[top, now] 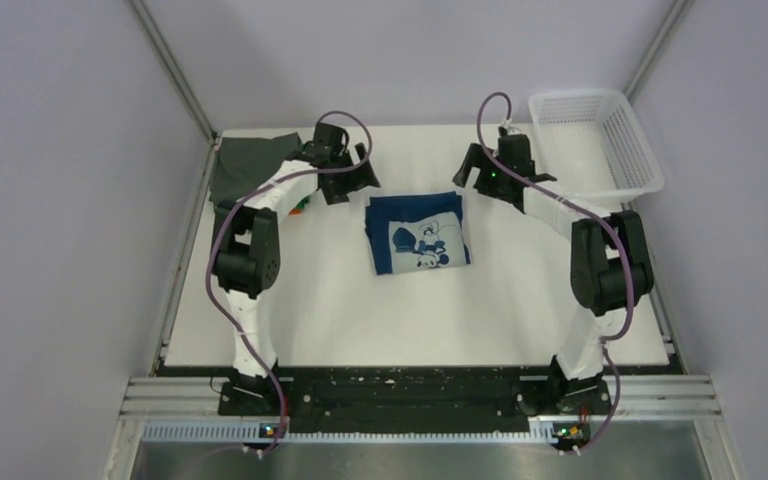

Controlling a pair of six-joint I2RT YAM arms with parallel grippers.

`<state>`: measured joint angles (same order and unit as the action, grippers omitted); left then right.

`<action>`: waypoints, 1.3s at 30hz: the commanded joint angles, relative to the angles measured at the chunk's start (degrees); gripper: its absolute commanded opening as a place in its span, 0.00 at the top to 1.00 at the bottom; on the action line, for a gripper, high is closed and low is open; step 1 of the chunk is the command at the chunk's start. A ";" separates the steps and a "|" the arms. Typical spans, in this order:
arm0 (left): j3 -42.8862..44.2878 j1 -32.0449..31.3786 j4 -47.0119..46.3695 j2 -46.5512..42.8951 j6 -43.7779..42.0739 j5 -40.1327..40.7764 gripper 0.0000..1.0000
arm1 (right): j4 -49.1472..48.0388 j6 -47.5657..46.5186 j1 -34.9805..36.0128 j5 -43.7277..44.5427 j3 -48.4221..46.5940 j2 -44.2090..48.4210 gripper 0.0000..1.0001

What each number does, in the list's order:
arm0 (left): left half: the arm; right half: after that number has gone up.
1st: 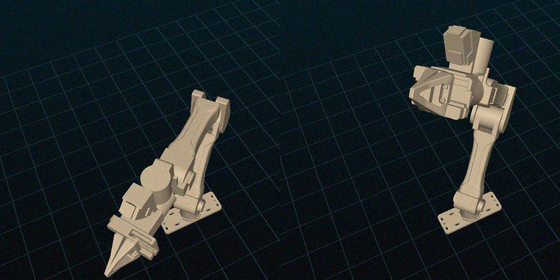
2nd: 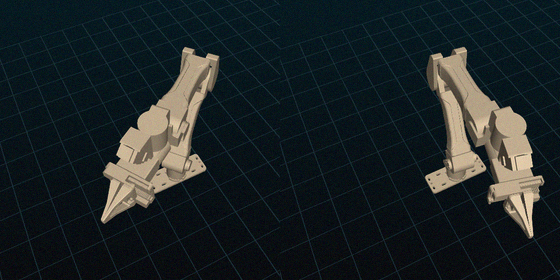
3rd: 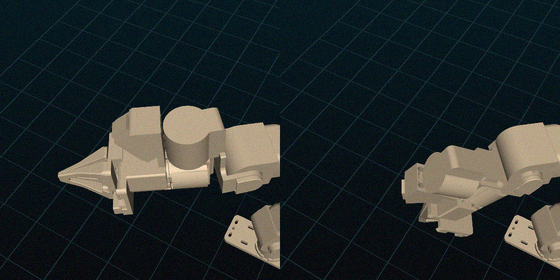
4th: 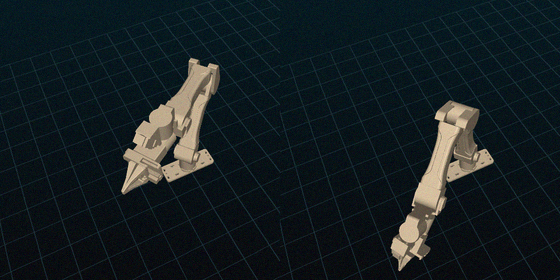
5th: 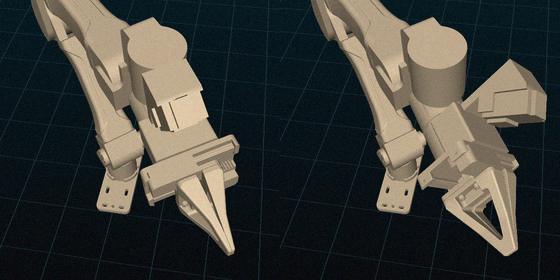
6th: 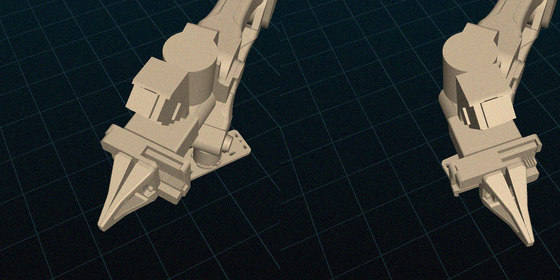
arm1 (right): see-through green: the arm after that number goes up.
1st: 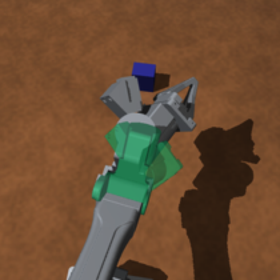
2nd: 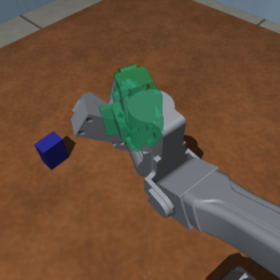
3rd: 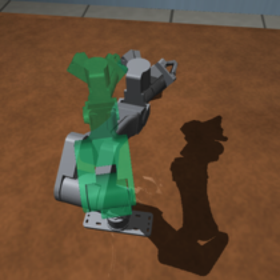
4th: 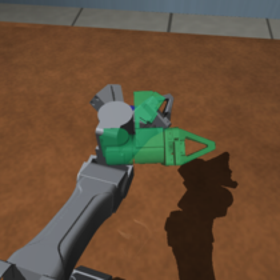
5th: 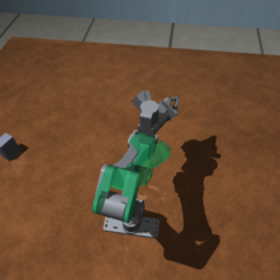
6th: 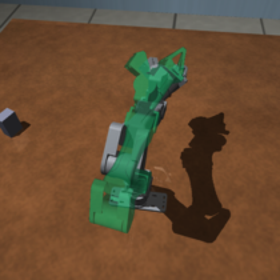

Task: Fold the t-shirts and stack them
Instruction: Smooth out wrinkles on the folded tshirt

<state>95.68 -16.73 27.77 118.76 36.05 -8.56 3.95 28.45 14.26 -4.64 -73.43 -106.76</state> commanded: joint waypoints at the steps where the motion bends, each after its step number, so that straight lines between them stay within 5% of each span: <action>1: -6.64 -0.29 -2.36 -7.82 -0.15 -4.08 0.01 | -1.56 -1.51 -0.29 -2.11 5.39 9.53 0.01; 5: -17.89 -1.24 -7.37 -10.75 -1.38 -8.62 0.01 | -4.15 0.44 -0.29 -8.60 18.99 20.23 0.01; 11: -21.50 -2.77 -7.45 -9.43 -2.41 -9.52 0.04 | -20.77 3.65 -0.29 -21.12 32.09 32.09 0.01; 15: -21.80 -2.78 -9.20 -8.28 -1.64 -9.98 0.06 | -27.83 7.36 -0.05 -33.48 30.13 25.82 0.01; 22: -16.60 -2.76 -6.50 -2.98 -1.78 -8.44 0.25 | -27.31 7.85 1.75 -36.83 17.78 11.01 0.01; 29: -12.43 -2.77 -3.55 0.73 -2.75 -4.34 0.51 | -22.33 5.92 1.73 -31.81 4.82 -1.82 0.01; 39: -10.18 -2.76 -2.33 4.24 -3.81 -4.27 0.71 | -19.07 4.75 0.41 -22.87 -4.85 -15.73 0.01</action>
<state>84.79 -19.57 23.16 119.85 34.26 -15.59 -15.07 34.68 15.20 -31.68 -75.50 -119.61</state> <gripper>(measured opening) 0.330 0.985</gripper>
